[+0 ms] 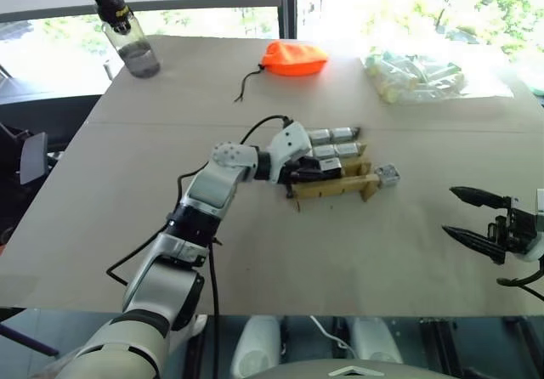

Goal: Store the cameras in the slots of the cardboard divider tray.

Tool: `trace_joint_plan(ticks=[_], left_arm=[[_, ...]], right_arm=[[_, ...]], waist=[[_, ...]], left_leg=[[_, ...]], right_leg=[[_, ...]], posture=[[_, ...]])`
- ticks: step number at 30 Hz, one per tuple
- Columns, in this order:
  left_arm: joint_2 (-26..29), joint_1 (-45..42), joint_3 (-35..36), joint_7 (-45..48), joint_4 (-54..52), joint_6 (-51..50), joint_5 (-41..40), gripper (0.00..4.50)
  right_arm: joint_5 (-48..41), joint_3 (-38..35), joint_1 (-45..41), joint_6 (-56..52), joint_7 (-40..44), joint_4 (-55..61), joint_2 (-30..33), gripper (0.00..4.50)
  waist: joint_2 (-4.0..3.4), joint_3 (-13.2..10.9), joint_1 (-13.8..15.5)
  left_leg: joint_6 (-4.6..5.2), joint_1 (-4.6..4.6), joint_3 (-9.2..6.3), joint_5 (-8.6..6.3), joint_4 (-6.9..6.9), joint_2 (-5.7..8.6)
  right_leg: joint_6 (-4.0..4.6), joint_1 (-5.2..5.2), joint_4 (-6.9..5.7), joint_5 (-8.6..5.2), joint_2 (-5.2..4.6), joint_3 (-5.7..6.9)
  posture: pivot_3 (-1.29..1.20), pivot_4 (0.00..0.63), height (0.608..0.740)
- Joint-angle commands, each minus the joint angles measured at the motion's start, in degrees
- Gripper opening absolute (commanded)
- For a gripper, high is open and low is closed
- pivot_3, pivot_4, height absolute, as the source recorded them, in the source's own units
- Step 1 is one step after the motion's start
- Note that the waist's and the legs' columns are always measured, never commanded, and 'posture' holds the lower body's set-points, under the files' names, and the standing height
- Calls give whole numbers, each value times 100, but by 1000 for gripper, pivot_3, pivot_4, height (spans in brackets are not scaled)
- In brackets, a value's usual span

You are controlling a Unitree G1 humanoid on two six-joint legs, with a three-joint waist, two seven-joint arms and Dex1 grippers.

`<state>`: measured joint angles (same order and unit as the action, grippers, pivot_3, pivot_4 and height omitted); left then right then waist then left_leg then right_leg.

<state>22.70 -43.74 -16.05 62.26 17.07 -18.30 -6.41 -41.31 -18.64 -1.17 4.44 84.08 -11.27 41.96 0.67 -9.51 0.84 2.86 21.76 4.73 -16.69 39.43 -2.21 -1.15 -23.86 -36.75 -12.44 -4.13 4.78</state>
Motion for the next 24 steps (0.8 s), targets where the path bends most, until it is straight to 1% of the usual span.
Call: trace_joint_plan(ticks=[1, 5, 7, 9, 12, 13, 15, 17, 19, 22, 24], left_arm=[[36, -87, 70, -127, -66, -65, 65, 712], [22, -48, 101, 10, -194, -281, -115, 712], [10, -30, 121, 69, -340, -346, -213, 1754], [-34, -60, 163, 3, -386, -404, -243, 2433], [56, -76, 218, -21, -553, -536, -294, 3934], [115, -64, 265, -4, -670, -597, -352, 4318], [258, -46, 392, 23, -941, -725, -479, 4318], [418, -3, 604, 81, -1327, -895, -717, 4318], [596, 75, 795, 160, -1723, -1080, -974, 4318], [962, 290, 1055, 314, -2299, -1309, -1318, 4318], [1347, 521, 1241, 458, -2672, -1457, -1508, 4318]], right_arm=[[117, -149, -106, 241, 198, -104, -9, 4126], [160, -146, -153, 268, 232, -140, -53, 4126], [164, -146, -140, 247, 205, -95, -67, 4181], [185, -148, -139, 253, 205, -94, -63, 4181], [306, -142, -154, 307, 129, -117, -26, 4181], [432, -104, -165, 330, 65, -143, 13, 4181], [704, -5, -210, 275, -220, -164, 46, 4181], [937, 67, -320, 131, -699, -139, -39, 4181], [1156, 155, -407, 46, -1176, -47, -193, 4181], [1579, 370, -573, -232, -2156, 134, -533, 4181], [1730, 555, -674, -594, -2643, 239, -743, 4181]], waist=[[0, 0, 0], [-1, 0, -2], [-1, 0, -2], [-1, 0, 0], [-1, 0, 0], [-1, 0, 1], [-1, 0, -1], [-1, 0, -24], [-2, 0, -30], [-4, 2, -26], [-4, 2, -23]], left_leg=[[0, 0, 1, 0, 0, 0], [0, -1, 4, 0, 1, 0], [0, -1, 2, 0, 0, -1], [0, 0, 2, 0, 0, -1], [0, 1, 2, 0, 0, -1], [0, 1, 2, 0, 1, 0], [0, 0, 2, 0, 1, -1], [-1, -1, 3, 0, 1, -2], [-2, -2, 4, 1, -1, -6], [-4, -1, 2, 2, -2, -7], [-4, 0, 2, 2, -2, -7]], right_leg=[[0, 0, 0, 0, 0, -1], [0, 1, 0, 0, -1, -3], [0, 0, -1, 0, 0, -1], [0, 0, 0, 0, 0, -1], [0, 0, 1, 0, -2, -1], [0, 0, 0, 0, -2, -1], [0, 0, -1, 0, -2, -2], [0, 0, -2, 0, -2, -3], [1, -2, -3, 0, 0, -6], [1, -2, -3, 0, -2, -8], [1, -2, -3, 0, -4, -9]], posture=[[0, 150, 726], [0, 150, 726], [0, 150, 726], [0, 150, 726], [0, 150, 726], [0, 150, 726], [0, 150, 726], [0, 150, 726], [0, 150, 726], [0, 150, 726], [0, 150, 726]])
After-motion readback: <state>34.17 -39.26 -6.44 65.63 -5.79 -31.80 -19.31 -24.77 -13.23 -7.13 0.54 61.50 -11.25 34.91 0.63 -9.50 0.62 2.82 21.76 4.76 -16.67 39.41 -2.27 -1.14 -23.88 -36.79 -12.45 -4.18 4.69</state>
